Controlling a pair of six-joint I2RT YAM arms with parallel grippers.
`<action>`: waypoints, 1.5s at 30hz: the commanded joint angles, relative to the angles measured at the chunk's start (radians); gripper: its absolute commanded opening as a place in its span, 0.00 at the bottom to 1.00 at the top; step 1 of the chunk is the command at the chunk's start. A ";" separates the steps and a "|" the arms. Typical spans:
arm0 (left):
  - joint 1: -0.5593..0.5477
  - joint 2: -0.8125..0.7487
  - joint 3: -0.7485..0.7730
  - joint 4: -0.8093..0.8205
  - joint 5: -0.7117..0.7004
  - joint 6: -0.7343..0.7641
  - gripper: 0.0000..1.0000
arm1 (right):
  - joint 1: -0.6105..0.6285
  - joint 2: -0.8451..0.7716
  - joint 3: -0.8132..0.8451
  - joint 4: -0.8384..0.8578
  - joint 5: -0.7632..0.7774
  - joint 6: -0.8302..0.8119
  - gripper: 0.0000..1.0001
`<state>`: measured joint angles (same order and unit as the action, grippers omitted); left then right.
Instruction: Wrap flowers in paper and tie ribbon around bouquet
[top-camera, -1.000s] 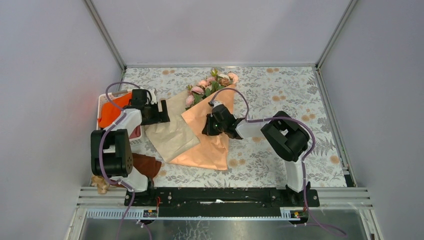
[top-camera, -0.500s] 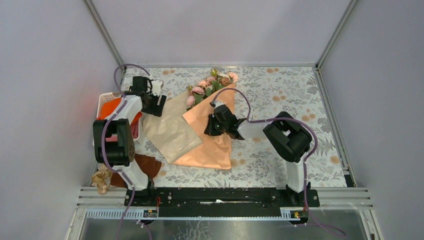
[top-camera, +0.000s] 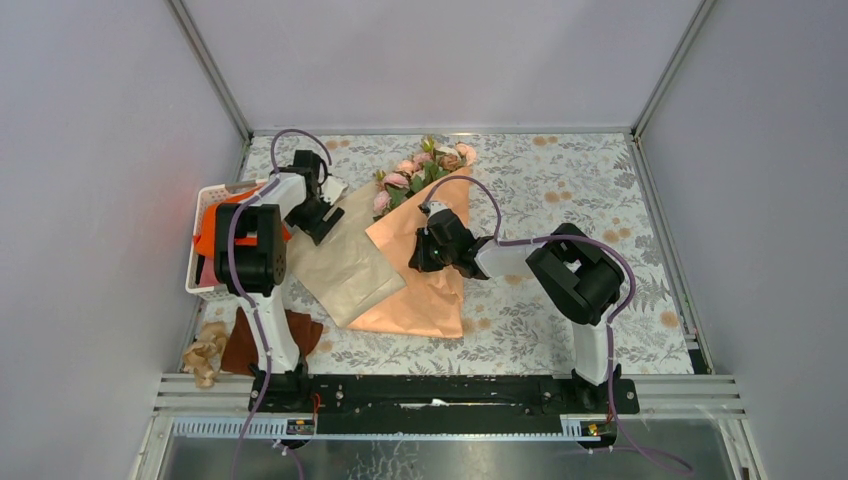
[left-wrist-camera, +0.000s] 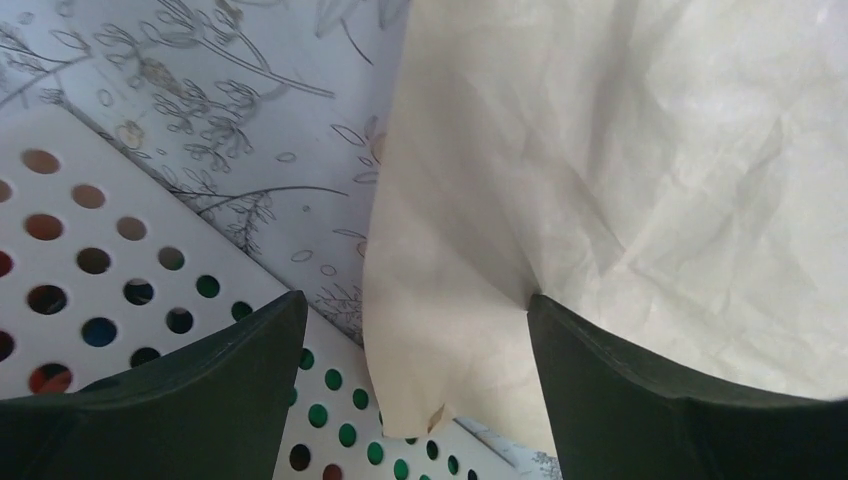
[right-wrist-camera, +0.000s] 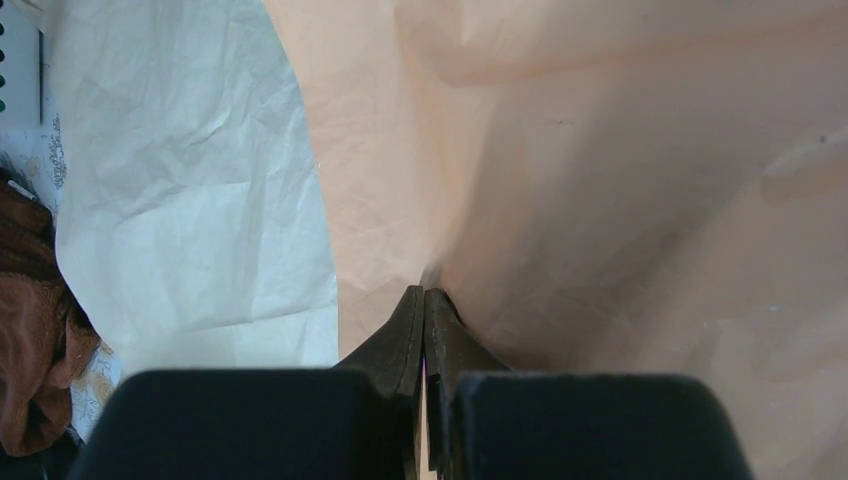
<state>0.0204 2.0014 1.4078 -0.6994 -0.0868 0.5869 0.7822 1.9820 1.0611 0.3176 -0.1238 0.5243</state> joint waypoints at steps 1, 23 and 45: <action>0.006 0.009 -0.021 -0.122 -0.010 0.062 0.88 | -0.018 0.015 -0.034 -0.156 0.071 -0.054 0.00; -0.093 -0.261 0.165 -0.497 0.615 -0.051 0.00 | -0.025 0.031 -0.086 -0.097 0.044 -0.008 0.00; -0.384 0.137 0.415 0.184 0.765 -0.845 0.00 | -0.027 -0.126 -0.258 0.220 0.008 0.157 0.00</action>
<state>-0.3759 2.0552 1.7954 -0.7803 0.7498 -0.0872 0.7452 1.9190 0.8738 0.5270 -0.1463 0.6678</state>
